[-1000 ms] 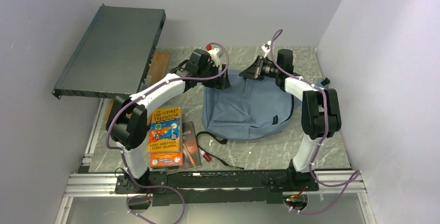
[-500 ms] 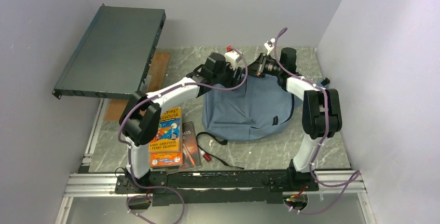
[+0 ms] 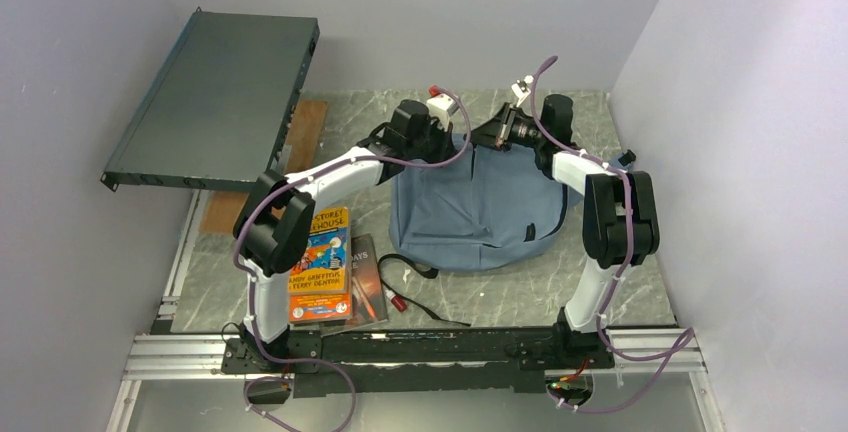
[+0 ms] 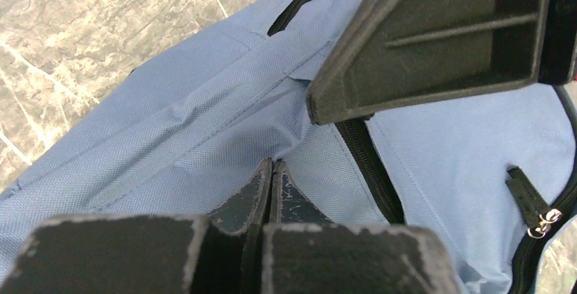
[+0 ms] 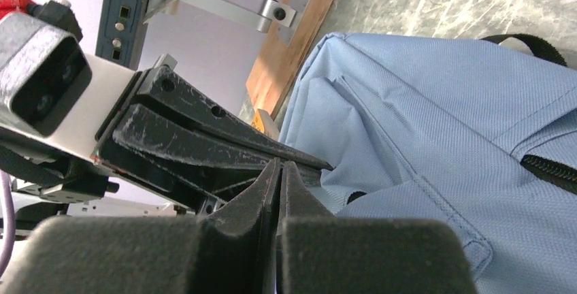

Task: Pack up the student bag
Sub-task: Unzip the student bag at the center of the board.

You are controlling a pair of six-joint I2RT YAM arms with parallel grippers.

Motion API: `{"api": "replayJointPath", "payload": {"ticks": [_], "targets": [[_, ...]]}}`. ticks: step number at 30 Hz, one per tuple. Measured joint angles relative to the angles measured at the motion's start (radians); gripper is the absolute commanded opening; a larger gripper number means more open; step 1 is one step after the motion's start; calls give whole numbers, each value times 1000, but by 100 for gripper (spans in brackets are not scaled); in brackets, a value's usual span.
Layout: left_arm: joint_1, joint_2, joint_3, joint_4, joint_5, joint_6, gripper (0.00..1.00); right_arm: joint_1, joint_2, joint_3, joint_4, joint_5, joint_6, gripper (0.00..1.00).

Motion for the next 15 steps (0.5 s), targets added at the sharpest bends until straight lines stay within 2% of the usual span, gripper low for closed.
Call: {"api": "replayJointPath", "payload": {"ticks": [6,15], "targets": [[21,6,-13,50,19,-89,0,9,-12,-26,-19,14,-38,0],[39,6,-66,121,-32,-269,0,80,-132,-144,-159,94,-241,0]]}}
